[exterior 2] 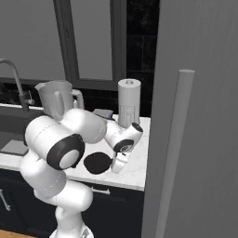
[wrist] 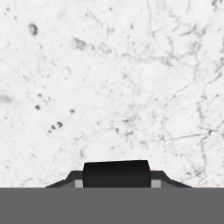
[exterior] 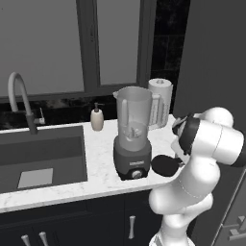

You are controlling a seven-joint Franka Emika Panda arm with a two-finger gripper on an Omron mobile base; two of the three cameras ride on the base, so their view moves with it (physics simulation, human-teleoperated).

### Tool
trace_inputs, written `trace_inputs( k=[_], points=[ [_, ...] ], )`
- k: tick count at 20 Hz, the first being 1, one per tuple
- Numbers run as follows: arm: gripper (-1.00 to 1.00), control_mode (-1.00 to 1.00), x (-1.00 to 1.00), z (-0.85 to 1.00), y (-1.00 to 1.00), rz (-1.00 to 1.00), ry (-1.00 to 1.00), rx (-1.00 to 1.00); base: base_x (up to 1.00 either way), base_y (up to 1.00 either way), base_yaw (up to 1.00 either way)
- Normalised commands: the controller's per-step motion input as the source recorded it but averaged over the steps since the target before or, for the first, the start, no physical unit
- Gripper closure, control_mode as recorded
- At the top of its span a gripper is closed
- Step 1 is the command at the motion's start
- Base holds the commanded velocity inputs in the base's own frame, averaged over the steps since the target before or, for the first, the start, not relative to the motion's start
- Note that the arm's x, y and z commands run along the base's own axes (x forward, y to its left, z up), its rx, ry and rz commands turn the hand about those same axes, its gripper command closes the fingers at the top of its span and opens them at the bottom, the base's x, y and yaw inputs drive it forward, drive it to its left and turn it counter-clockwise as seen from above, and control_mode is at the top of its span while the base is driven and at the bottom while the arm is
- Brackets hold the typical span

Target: Close the lid blender by securely placing the lid on top.

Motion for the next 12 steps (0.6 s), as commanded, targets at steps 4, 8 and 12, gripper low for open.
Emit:
trace_inputs(
  k=[4,8,12],
  points=[
    [1.00,-1.00,-0.38,0.69,0.01,0.00,-0.10,0.03,0.00,0.00,0.00],
    [1.00,-1.00,-0.41,1.00,0.06,-0.03,0.00,0.13,0.00,0.00,0.00],
    [1.00,-1.00,-0.39,1.00,0.29,-0.10,0.00,0.12,0.00,0.00,0.00]
  ],
)
